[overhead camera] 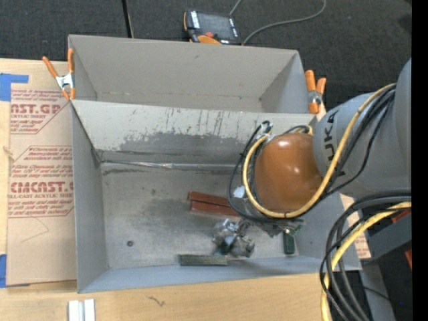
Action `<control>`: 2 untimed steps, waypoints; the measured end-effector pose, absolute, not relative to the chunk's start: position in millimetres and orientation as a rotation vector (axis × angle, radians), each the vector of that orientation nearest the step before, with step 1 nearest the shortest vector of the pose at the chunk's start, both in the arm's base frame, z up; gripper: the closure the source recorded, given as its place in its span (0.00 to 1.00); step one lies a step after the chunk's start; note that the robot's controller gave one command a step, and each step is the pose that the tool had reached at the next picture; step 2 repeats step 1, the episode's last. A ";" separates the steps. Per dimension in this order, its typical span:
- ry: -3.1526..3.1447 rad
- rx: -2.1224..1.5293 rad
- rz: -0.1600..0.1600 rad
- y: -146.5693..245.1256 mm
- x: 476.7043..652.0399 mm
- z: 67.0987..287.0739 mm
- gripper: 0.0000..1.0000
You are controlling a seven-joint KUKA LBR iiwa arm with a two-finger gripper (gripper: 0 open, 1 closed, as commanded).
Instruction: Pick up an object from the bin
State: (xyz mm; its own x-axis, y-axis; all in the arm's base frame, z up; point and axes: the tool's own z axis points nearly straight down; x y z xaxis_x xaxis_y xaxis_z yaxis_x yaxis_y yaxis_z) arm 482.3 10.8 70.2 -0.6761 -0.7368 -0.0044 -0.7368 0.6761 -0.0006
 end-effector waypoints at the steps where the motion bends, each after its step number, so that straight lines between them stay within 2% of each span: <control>1: 2.846 -1.303 -0.004 29.4 555.1 217.7 1.00; 2: 2.846 -1.303 -0.004 29.4 555.1 217.7 1.00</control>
Offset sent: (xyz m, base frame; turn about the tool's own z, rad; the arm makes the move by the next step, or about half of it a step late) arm 0.0695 0.0167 0.1428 -0.0311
